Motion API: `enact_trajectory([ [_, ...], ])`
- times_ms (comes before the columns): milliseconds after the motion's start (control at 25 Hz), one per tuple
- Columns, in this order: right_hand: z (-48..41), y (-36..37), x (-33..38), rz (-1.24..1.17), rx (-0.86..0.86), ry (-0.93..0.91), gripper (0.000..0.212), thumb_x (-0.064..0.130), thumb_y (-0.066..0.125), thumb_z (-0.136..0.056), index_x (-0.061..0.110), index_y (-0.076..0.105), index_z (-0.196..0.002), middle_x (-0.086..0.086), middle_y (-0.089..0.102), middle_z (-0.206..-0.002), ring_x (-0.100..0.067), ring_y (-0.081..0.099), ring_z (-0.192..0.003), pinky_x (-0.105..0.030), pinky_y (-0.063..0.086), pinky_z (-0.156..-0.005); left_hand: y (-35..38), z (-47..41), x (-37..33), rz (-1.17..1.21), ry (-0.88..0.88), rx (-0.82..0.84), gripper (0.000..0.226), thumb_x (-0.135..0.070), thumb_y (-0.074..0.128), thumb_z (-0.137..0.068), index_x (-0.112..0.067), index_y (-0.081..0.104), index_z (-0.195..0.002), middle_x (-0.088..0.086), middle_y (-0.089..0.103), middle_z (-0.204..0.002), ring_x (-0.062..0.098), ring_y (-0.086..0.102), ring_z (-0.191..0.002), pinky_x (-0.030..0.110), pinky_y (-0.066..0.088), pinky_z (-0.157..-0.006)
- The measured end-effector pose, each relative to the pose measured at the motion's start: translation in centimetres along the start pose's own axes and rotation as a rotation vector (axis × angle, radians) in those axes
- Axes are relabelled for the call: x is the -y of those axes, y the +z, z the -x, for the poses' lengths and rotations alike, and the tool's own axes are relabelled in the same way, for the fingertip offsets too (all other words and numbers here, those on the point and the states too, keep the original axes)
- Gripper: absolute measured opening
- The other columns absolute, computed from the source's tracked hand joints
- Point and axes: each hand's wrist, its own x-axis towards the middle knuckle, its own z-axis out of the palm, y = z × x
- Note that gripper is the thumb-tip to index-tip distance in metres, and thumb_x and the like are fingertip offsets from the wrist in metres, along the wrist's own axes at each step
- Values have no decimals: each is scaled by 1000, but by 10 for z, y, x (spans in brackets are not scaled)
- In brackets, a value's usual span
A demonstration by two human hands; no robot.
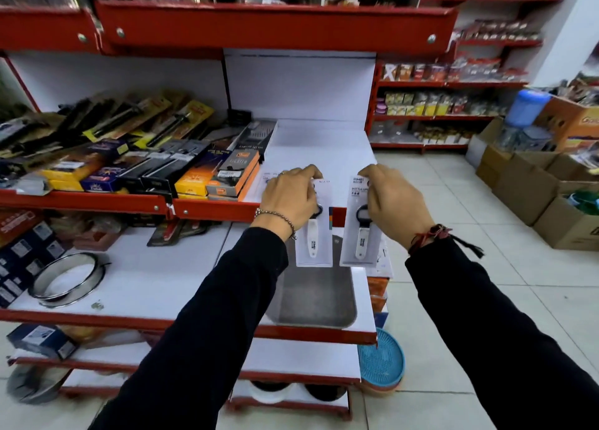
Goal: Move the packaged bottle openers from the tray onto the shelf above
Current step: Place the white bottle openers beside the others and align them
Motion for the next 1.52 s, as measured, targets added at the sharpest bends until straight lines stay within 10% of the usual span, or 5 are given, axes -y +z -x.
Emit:
enact_trajectory([
  [320, -100, -15, -52, 81, -31, 49, 31, 2, 36, -88, 2, 54, -114, -19, 61, -106, -38, 55, -94, -36, 36, -65, -17, -125, -32, -19, -2, 82, 40, -6, 47, -89, -20, 59, -125, 12, 70, -107, 33, 66, -96, 28, 41, -72],
  [760, -125, 84, -105, -13, 306, 211, 37, 2, 40, -90, 2, 57, -123, -19, 50, -123, -38, 59, -100, -38, 47, -80, 87, -182, 15, 48, -182, 451, 49, -8, 62, -83, -16, 58, -130, 12, 43, -139, 34, 57, -120, 35, 47, -98],
  [1520, -111, 90, -85, 85, 325, 195, 42, 27, 45, -94, 20, 44, -136, 2, 63, -128, -26, 60, -114, -43, 44, -93, 83, -140, 39, -335, -1, 310, 41, -36, 41, -97, -24, 58, -132, 3, 52, -141, 25, 48, -131, 45, 24, -118],
])
